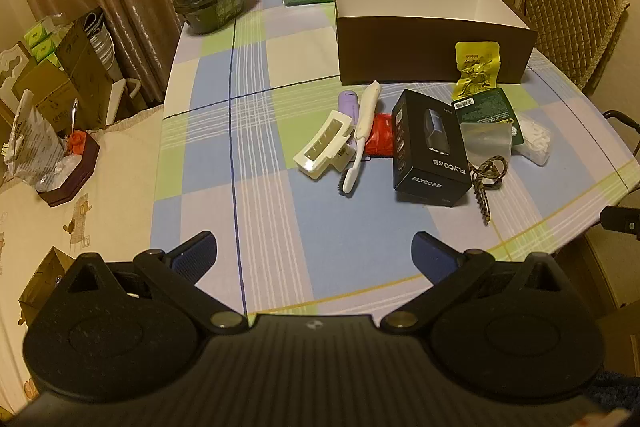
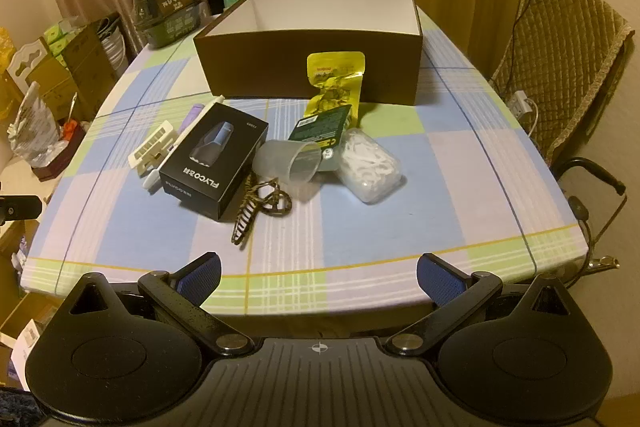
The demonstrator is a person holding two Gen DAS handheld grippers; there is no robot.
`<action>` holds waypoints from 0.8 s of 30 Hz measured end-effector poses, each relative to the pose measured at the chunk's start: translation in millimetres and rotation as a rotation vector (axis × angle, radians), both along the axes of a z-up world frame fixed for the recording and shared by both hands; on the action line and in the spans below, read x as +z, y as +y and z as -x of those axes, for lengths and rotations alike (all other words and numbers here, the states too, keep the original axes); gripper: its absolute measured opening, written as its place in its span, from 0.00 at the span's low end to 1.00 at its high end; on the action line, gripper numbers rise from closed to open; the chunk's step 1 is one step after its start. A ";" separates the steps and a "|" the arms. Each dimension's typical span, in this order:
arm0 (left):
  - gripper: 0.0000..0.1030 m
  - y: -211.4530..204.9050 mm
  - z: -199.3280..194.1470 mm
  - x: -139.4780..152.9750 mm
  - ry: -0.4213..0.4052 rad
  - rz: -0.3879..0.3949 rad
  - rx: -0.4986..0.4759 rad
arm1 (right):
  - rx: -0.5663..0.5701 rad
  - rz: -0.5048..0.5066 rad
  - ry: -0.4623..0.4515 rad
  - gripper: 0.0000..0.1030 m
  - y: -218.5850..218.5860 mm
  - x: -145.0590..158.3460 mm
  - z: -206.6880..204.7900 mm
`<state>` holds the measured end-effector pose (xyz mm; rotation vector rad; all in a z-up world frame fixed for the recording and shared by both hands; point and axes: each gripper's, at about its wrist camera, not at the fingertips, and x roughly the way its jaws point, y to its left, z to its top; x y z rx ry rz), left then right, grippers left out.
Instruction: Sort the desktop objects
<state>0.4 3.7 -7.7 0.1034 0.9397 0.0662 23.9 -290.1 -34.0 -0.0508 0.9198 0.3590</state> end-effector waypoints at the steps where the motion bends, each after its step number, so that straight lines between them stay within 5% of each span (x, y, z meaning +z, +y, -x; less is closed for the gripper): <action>1: 0.99 0.0 0.1 -0.2 0.000 0.000 0.000 | 0.000 0.000 0.000 0.98 0.2 -0.2 0.1; 24: 0.99 0.7 0.2 -3.6 0.008 0.006 0.001 | 0.003 0.003 0.003 0.98 0.8 -0.8 -0.2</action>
